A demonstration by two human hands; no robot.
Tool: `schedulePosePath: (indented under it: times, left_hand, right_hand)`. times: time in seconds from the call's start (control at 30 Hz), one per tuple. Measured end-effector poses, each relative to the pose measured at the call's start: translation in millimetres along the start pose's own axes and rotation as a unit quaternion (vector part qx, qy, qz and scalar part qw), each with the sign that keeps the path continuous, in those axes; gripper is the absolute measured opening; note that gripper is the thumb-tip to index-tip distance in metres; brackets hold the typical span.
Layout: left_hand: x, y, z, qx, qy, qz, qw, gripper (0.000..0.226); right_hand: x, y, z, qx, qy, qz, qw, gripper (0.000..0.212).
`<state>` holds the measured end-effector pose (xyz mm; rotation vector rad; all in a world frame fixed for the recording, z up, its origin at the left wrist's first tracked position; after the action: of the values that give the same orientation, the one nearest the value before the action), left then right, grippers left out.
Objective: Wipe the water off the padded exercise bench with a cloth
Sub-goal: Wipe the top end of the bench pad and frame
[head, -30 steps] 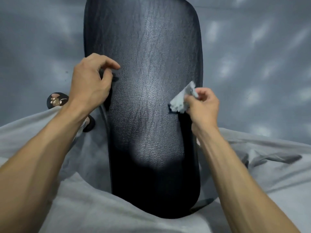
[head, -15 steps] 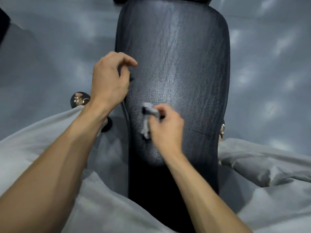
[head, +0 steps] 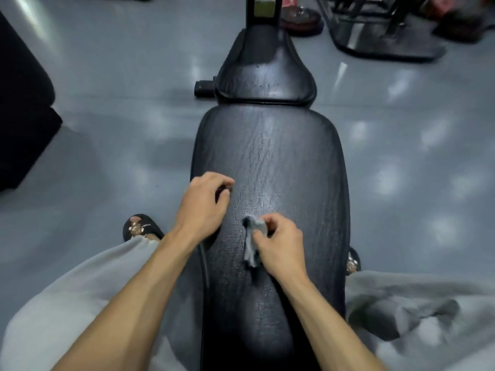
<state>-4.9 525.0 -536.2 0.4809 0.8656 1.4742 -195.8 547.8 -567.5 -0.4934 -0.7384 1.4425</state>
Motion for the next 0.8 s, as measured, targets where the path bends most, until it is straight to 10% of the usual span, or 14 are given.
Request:
schedulePosePath:
  times: [0.3,0.8]
  left_hand:
    - [-11.9,15.2,-7.3,-0.210,-0.285,0.047,0.934,0.037]
    - [-170.1,37.4,-31.0,-0.139,-0.116,-0.089,0.979,0.041]
  right_hand:
    - [-63.9,-18.7,132.3,-0.119,0.034,0.034,0.992,0.015]
    - [-263.5,-20.4,155.5,-0.249,0.010,-0.081,0.965,0.013]
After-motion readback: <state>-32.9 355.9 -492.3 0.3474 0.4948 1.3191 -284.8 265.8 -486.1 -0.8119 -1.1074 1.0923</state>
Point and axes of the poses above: each hand's wrist, its own x-axis away from the middle knuckle, its own z-axis out of the back of the hand, y = z × x, the point moved 8 cm from there along -x, towards the middle knuckle, and after that the axes turned 13 degrees about x, right-handed, at the moved point
